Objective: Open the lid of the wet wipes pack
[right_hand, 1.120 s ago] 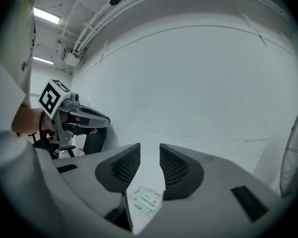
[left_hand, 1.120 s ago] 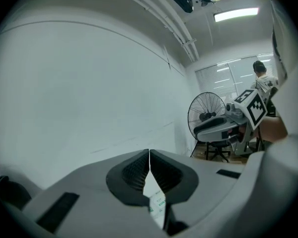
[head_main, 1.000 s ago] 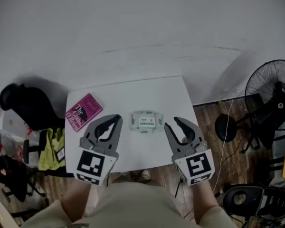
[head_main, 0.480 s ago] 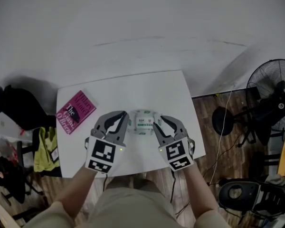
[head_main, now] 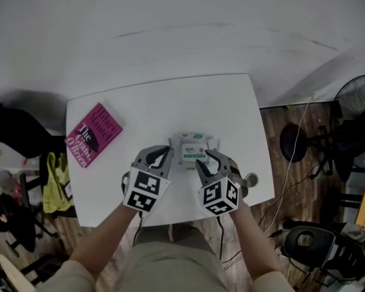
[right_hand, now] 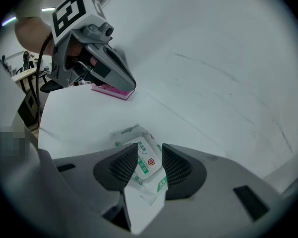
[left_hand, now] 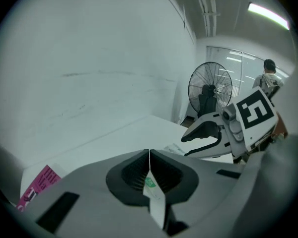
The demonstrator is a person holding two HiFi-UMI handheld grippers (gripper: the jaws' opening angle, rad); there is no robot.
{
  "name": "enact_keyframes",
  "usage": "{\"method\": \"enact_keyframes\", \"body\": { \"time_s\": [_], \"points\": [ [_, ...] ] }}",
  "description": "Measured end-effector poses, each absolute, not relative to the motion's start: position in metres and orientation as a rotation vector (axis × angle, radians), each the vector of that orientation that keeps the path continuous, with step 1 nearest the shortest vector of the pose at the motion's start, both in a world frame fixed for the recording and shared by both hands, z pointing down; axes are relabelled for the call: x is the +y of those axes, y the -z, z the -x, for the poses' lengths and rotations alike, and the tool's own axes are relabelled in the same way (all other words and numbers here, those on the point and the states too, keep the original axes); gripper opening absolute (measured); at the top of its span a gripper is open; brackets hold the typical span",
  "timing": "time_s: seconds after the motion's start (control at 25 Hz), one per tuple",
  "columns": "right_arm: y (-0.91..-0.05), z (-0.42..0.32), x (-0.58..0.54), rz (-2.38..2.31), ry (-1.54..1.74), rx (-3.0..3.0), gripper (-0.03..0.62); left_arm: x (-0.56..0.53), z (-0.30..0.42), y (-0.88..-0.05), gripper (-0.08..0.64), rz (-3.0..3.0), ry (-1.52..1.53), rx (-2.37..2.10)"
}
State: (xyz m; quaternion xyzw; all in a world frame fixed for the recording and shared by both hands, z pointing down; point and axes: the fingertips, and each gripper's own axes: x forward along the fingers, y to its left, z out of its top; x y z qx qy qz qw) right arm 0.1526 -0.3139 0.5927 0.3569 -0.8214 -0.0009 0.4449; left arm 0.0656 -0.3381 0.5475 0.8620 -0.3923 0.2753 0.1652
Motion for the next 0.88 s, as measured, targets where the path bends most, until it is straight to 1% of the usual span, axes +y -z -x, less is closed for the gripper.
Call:
{"method": "enact_keyframes", "body": {
  "time_s": [0.28, 0.6, 0.84, 0.88],
  "points": [
    [-0.651, -0.149, -0.304, -0.786, -0.010, -1.971, 0.169, -0.326, -0.078, -0.623, 0.025, -2.372, -0.894, -0.983],
    [-0.675, -0.145, -0.303, -0.712, 0.140, -1.895, 0.158, -0.313, -0.080, -0.680, 0.025, -2.316, -1.023, -0.913],
    [-0.680, -0.143, -0.298, -0.706, 0.164, -1.861, 0.095, -0.310, -0.082, -0.690, 0.025, -2.331, -1.054, -0.933],
    [-0.681, -0.144, -0.299, -0.707, 0.163, -1.850, 0.074, -0.310, -0.083, -0.690, 0.025, -2.336, -1.059, -0.936]
  ]
}}
